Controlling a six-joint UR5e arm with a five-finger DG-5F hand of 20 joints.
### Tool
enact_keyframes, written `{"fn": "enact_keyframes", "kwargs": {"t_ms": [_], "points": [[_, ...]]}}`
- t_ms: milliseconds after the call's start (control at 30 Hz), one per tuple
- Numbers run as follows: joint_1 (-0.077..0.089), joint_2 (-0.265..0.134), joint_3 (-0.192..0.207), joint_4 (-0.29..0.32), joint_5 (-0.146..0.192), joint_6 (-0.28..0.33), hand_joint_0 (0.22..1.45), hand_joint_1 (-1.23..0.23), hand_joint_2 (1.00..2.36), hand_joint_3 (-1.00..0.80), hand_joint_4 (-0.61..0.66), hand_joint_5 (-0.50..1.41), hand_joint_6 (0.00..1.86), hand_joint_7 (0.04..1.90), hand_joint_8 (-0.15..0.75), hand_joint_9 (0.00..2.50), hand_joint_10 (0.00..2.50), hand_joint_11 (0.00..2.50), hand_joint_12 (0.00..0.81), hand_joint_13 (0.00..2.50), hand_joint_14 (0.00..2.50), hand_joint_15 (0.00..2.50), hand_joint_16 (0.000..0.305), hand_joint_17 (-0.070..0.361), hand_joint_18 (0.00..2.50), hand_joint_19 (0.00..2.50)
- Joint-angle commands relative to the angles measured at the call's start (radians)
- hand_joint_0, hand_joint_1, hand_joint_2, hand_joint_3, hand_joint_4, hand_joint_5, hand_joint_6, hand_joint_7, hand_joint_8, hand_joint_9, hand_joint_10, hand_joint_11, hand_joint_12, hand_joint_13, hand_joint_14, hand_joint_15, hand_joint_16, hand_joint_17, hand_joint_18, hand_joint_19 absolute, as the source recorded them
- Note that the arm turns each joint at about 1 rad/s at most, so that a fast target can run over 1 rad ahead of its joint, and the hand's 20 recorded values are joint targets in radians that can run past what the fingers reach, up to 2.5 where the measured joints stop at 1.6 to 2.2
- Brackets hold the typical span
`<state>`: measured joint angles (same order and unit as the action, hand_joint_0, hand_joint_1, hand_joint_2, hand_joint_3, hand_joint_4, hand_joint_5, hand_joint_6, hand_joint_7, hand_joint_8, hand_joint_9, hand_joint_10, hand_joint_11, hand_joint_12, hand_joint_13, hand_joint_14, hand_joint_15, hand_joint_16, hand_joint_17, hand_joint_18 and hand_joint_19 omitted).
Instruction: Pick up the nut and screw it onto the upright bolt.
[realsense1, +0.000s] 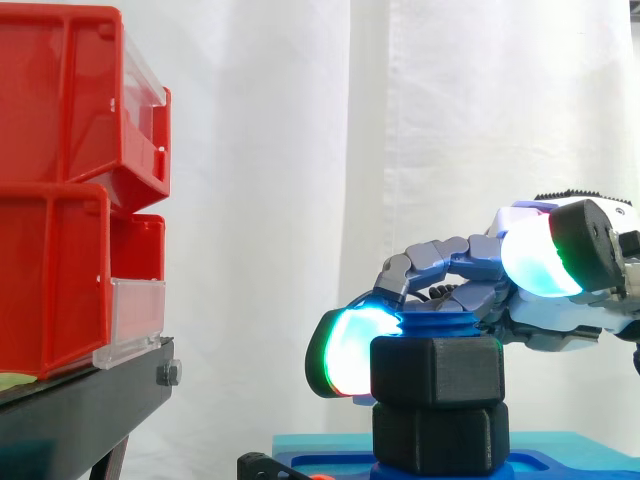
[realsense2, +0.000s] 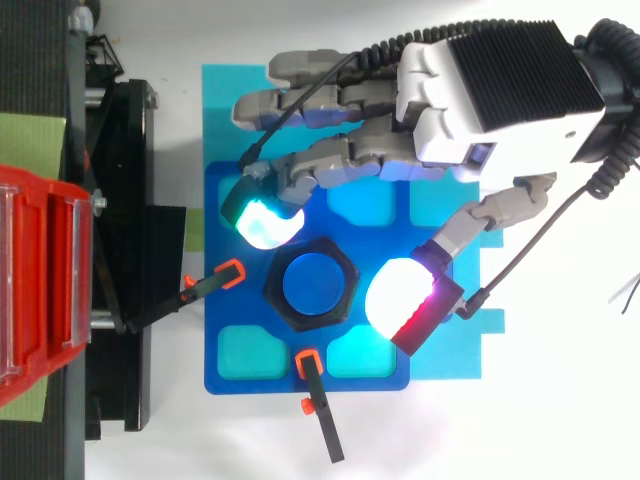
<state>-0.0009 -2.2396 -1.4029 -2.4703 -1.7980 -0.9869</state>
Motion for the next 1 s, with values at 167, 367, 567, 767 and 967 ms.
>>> {"fn": "enact_keyframes", "kwargs": {"t_ms": [167,367,567,767,967], "points": [[-0.008,0.0,-0.001,-0.001,-0.001,0.001,0.52,-0.3,1.0,-0.5,0.27,-0.05,0.5,1.04,0.273,0.66,0.0,0.0,0.305,0.28,0.0,0.0,0.04,0.091,0.17,0.04],[-0.016,0.001,0.001,-0.006,-0.001,-0.003,0.52,-0.31,1.0,-0.5,0.24,-0.01,0.5,1.16,0.285,0.78,0.0,0.0,0.303,0.37,0.0,0.0,0.039,0.088,0.25,0.04],[-0.025,0.0,-0.001,-0.006,-0.001,-0.004,0.53,-0.33,1.0,-0.5,0.18,0.04,0.5,1.28,0.296,1.06,0.0,0.0,0.286,0.6,0.0,0.0,0.036,0.081,0.44,0.07],[-0.03,0.0,0.001,-0.01,-0.001,-0.004,0.53,-0.38,1.0,-0.5,0.11,0.09,0.5,1.34,0.179,1.43,0.0,0.0,0.222,0.82,0.0,0.0,0.028,0.063,0.67,0.13],[-0.033,0.001,0.001,-0.009,-0.003,-0.004,0.51,-0.34,1.0,-0.5,0.15,0.04,0.5,1.23,0.247,1.28,0.0,0.0,0.26,0.74,0.0,0.0,0.032,0.071,0.59,0.11]]}}
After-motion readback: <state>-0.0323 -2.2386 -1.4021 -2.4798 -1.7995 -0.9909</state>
